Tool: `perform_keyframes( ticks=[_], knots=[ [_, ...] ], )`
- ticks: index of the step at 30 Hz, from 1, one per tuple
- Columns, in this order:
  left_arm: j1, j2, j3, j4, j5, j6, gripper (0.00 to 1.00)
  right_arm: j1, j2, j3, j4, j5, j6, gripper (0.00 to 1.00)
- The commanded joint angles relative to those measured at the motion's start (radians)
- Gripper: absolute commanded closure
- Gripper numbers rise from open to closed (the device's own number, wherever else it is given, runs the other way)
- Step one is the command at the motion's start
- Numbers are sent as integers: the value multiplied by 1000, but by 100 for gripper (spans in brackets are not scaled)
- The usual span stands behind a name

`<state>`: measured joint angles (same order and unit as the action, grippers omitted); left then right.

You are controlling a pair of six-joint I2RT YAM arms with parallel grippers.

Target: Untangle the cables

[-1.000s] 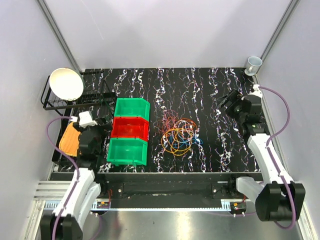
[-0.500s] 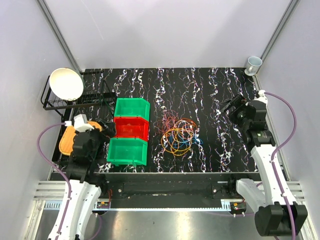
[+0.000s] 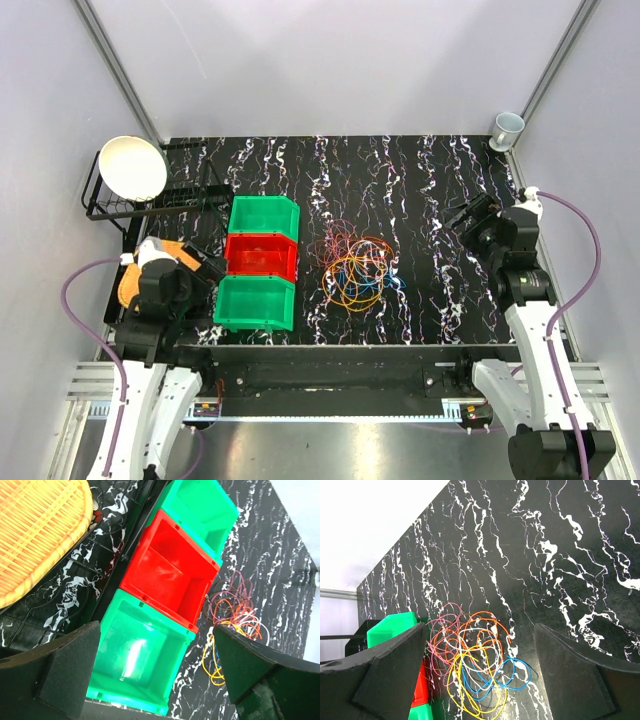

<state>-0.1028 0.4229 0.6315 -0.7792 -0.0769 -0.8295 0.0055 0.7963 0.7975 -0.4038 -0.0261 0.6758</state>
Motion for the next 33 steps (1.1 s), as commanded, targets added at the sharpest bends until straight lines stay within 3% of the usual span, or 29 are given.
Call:
perform_keyframes(
  ticks=[1, 4, 7, 9, 11, 14, 15, 18, 27, 31, 33],
  knots=[
    [3, 25, 106, -34, 40, 45, 1, 4, 43, 45, 5, -18, 24, 8],
    [2, 80, 131, 30, 196, 133, 1, 5, 61, 48, 6, -38, 39, 10],
    [-20, 161, 166, 38, 238, 171, 2, 20, 58, 37, 19, -40, 59, 10],
    [-72, 198, 183, 47, 220, 179, 9, 36, 61, 37, 25, -38, 64, 10],
    [-133, 241, 195, 61, 175, 176, 15, 73, 70, 35, 26, -17, 68, 10],
    [-346, 319, 244, 77, 8, 156, 16, 149, 75, 31, 28, 49, 76, 10],
    [-464, 348, 276, 78, -41, 152, 17, 166, 76, 32, 28, 63, 76, 10],
    [-598, 476, 324, 112, -171, 155, 20, 208, 90, 35, 28, 94, 71, 10],
    [-663, 832, 448, 232, -214, 297, 14, 217, 86, 5, 26, 106, 42, 10],
    [-664, 980, 496, 248, -164, 328, 15, 215, 99, -3, 42, 80, 13, 10],
    [-664, 1019, 507, 277, -143, 323, 21, 217, 107, -3, 49, 65, -5, 10]
  ],
)
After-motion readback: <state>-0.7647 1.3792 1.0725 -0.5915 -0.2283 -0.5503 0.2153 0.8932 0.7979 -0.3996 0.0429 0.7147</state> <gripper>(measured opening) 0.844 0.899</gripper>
